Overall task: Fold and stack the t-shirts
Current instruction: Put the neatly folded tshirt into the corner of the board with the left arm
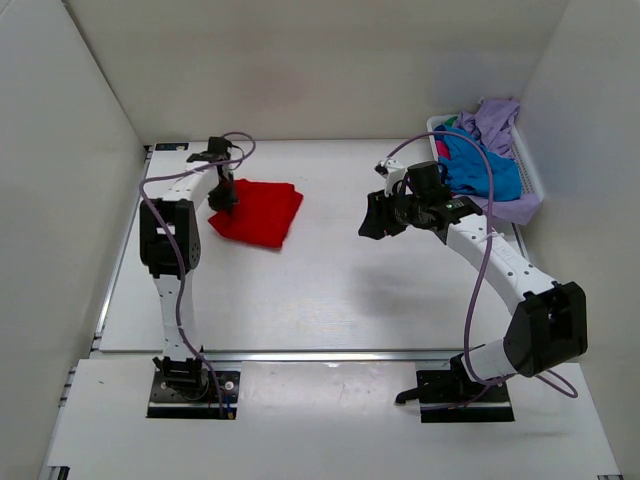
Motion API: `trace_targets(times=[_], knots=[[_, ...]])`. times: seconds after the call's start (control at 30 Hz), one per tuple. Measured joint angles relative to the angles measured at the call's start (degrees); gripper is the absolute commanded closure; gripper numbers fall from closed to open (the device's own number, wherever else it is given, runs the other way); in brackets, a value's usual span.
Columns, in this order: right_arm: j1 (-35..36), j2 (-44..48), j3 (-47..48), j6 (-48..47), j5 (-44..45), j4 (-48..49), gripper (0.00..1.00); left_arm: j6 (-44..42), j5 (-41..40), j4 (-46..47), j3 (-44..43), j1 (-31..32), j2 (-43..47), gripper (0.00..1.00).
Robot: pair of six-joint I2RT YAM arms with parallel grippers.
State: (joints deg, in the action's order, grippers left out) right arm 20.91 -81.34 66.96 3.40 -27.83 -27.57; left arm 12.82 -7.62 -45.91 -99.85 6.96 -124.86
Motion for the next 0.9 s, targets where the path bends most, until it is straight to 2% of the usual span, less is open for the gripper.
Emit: trace_targets(times=[0.23, 0.33, 0.4, 0.47, 0.63, 0.9], knots=[[0.04, 0.0, 0.39, -0.09, -0.76, -0.22, 0.56, -1.75, -6.54, -4.92, -13.75, -6.21, -7.78, 1.0], [0.07, 0.04, 1.16, 0.63, -1.18, -0.13, 0.57, -2.32, -8.46, -8.61, -24.5, -7.65, -13.94, 1.0], [0.07, 0.26, 1.44, 1.16, -1.6, 0.0, 0.57, -2.8, -9.77, -12.44, -38.58, -8.39, -21.42, 1.0], [0.04, 0.42, 1.75, 1.51, -1.88, -0.13, 0.57, -3.17, -10.38, -10.86, -44.7, -9.35, -25.22, 1.0], [0.02, 0.42, 3.63, 2.05, -2.32, -0.52, 0.57, -3.15, -10.6, -13.6, -49.29, -13.27, -28.63, 1.0], [0.98, 0.17, 5.03, 3.69, -2.84, -0.61, 0.58, -2.82, -9.33, -12.63, -54.66, -18.14, -33.09, 0.98]])
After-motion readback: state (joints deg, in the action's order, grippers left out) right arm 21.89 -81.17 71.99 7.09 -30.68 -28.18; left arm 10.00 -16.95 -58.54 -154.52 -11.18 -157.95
